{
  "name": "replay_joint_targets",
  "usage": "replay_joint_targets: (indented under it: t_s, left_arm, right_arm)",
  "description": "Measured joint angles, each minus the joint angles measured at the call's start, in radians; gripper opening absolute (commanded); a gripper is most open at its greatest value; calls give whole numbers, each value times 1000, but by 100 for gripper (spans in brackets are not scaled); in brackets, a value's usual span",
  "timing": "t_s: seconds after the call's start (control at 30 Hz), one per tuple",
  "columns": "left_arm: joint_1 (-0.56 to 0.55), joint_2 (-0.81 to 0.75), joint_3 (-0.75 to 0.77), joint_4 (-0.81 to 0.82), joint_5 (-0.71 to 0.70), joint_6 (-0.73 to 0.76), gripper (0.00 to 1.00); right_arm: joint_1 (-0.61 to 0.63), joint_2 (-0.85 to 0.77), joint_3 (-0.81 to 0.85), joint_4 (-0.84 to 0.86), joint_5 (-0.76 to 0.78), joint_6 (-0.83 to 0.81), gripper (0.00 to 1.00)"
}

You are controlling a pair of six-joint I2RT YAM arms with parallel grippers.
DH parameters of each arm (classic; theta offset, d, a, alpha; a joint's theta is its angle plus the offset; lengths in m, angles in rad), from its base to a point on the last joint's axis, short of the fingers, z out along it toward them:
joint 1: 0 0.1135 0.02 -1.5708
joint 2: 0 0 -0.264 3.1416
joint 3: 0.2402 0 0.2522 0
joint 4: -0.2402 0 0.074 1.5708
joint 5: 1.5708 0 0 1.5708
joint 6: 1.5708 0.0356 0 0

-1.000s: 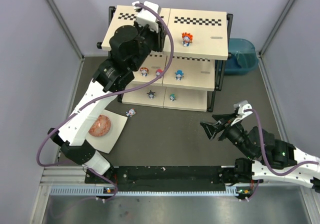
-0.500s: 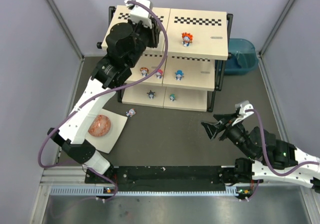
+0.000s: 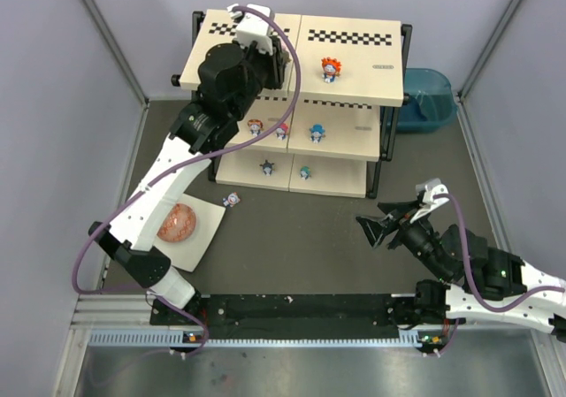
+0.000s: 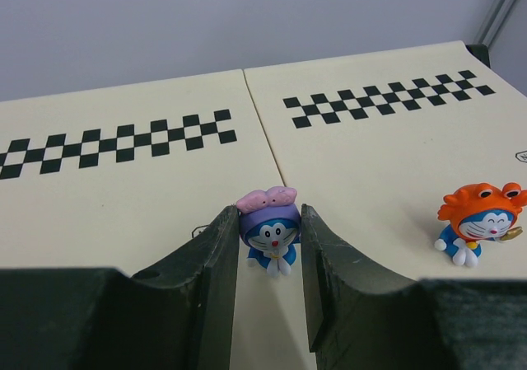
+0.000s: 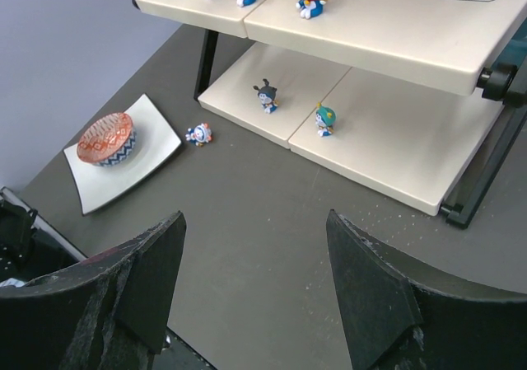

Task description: Place and organize the plastic toys onto the shelf

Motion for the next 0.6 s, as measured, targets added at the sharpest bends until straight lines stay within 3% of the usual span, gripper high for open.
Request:
replay_joint_targets:
  t_s: [0.6]
  left_arm:
    - [0, -25, -61, 46, -12, -14, 0]
  right_arm:
    - [0, -6, -1, -8, 1, 0, 70]
